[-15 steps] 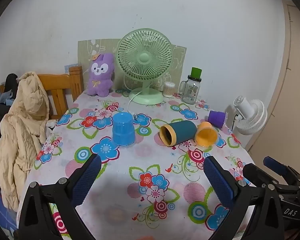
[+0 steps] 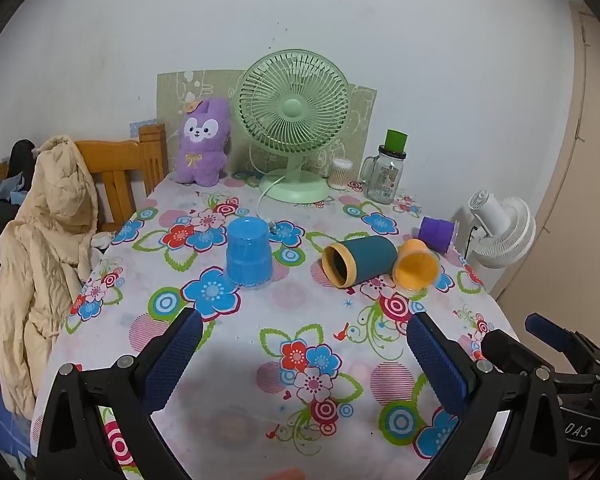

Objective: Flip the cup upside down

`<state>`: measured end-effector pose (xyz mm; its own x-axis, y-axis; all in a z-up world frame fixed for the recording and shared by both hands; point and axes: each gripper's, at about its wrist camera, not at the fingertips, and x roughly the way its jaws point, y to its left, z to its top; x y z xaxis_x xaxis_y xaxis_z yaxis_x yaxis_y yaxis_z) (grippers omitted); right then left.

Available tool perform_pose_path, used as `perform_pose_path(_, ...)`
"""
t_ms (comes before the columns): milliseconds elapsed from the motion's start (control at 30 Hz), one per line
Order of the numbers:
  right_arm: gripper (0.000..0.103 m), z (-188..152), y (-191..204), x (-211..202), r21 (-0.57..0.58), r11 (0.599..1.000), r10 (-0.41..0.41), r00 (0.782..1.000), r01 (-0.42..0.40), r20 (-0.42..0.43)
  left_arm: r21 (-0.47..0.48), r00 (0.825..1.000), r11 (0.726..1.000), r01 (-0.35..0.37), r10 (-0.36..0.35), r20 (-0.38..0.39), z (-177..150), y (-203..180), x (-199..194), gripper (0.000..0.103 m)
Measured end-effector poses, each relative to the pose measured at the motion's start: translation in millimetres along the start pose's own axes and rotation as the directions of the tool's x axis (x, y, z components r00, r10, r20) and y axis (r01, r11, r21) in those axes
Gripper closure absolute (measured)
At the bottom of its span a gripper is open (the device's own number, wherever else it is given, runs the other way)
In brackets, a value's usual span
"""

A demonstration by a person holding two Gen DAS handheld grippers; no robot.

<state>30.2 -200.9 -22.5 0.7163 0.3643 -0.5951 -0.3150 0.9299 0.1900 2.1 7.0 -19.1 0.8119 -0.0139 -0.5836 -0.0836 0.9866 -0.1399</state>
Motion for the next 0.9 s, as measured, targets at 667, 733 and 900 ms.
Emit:
perform_pose_path(667, 0.000, 2.1, -2.3, 8.5, 0.019, 1.000, -0.006, 0.999, 0.007, -0.053, -0.002, 1.000, 1.000, -0.002, 0.002, -0.010, -1.8, 0.6, 2.5, 0.000)
perform_pose_path(733, 0.000, 2.9, -2.6, 9.1, 0.021, 1.000, -0.005, 0.998, 0.007, -0.056, -0.002, 1.000, 1.000, -0.001, 0.001, -0.009, -2.3, 0.6, 2.9, 0.000)
perform_pose_path(900, 0.000, 2.8, -3.2, 9.1, 0.019, 1.000, -0.005, 0.998, 0.007, -0.056, -0.001, 1.000, 1.000, -0.002, 0.002, -0.013, -1.1, 0.3, 3.3, 0.000)
